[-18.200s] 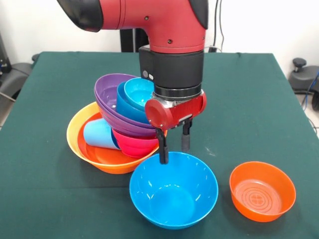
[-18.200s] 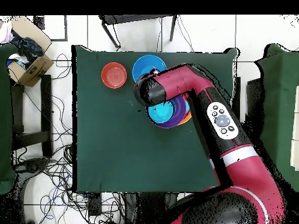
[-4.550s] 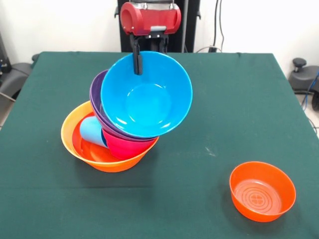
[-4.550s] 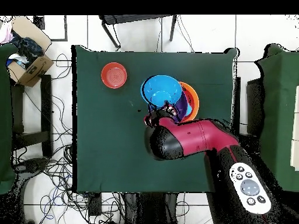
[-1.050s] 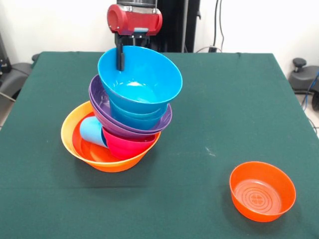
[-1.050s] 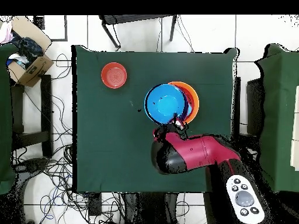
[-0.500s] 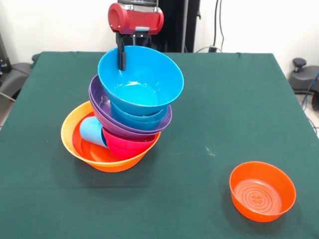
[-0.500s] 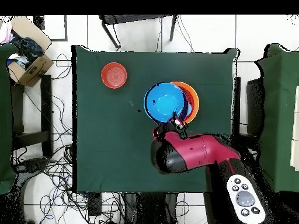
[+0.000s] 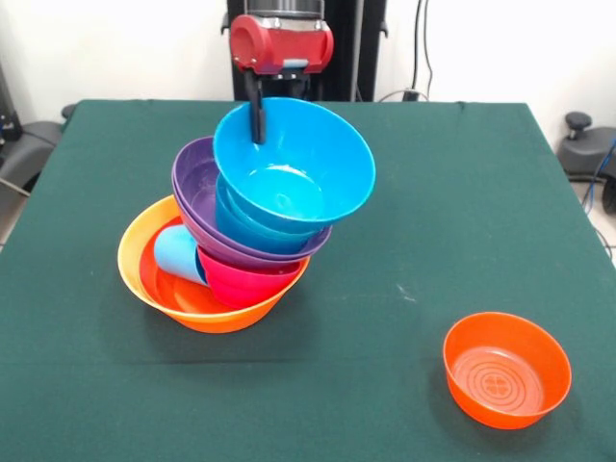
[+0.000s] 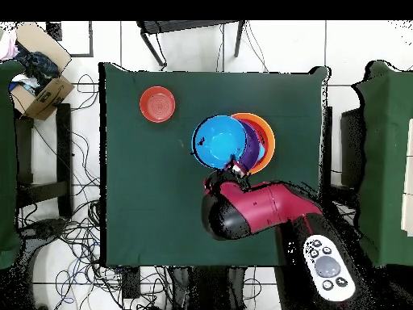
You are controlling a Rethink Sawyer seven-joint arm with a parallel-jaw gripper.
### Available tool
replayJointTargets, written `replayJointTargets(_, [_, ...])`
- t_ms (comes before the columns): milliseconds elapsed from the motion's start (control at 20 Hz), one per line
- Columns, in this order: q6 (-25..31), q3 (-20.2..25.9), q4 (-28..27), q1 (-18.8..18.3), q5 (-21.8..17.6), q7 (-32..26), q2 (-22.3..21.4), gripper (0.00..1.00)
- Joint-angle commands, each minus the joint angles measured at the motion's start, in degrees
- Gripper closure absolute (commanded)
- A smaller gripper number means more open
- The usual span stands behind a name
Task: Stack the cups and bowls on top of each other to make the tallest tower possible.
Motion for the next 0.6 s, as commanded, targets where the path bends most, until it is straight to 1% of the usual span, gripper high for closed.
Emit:
replayJointTargets(50, [2.6,3.6,-2.4,3.4,-8.4,-4.4,4.1,0.00])
replayJointTargets(150, [2.6,3.3,-3.2,4.3,-9.9,-4.3,4.5,0.00])
replayJointTargets(250, [2.7,2.9,-3.5,4.8,-10.6,-3.6,4.8,0.00])
replayJointTargets(600, [4.6,1.9,-3.9,4.3,-11.5,-3.1,3.9,0.00])
